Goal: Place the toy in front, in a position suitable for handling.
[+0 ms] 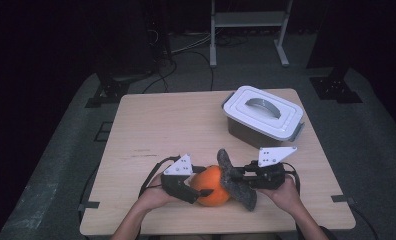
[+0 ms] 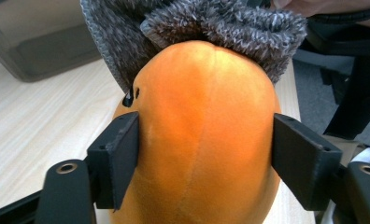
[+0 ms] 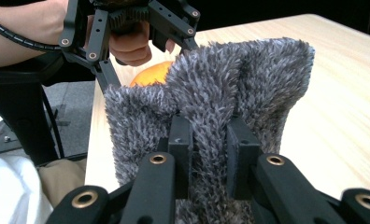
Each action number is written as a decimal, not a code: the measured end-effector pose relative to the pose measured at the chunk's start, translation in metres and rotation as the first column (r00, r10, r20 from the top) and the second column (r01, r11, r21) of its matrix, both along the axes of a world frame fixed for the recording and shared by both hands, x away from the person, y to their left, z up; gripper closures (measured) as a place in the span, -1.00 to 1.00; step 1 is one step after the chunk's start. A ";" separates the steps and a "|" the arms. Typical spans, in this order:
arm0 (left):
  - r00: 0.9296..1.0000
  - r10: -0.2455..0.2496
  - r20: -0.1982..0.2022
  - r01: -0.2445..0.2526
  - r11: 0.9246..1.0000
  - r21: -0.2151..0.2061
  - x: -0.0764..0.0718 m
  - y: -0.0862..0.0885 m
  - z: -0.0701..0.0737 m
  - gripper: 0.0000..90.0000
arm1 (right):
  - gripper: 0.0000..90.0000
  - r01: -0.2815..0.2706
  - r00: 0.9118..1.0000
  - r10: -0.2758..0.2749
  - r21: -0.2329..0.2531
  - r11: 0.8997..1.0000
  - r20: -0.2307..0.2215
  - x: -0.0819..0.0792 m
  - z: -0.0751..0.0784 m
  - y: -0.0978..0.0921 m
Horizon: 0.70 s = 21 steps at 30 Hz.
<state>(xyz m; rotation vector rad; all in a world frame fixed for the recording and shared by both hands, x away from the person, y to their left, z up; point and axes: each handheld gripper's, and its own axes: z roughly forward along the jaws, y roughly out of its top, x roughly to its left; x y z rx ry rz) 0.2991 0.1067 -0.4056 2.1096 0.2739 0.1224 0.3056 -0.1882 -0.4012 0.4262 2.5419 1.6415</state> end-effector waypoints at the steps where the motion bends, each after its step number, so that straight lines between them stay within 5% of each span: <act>1: 1.000 -0.002 -0.004 0.002 1.000 -0.002 0.000 0.000 -0.001 -0.41 | 0.65 -0.001 1.000 0.001 -0.004 1.000 -0.003 0.000 0.000 0.000; 9: 0.999 -0.011 0.039 0.011 1.000 0.014 -0.004 0.004 0.008 -0.02 | 0.65 0.009 1.000 -0.009 -0.016 1.000 0.002 0.000 0.002 -0.004; 14: 0.998 -0.003 0.065 0.000 0.999 0.048 -0.007 0.000 0.009 -0.02 | 0.65 -0.032 0.999 0.030 0.052 0.998 0.031 -0.007 0.011 0.003; 21: 0.997 0.008 0.073 -0.010 0.999 0.035 -0.007 0.004 0.015 0.01 | 0.65 -0.018 1.000 0.018 -0.012 1.000 0.011 -0.003 0.002 0.005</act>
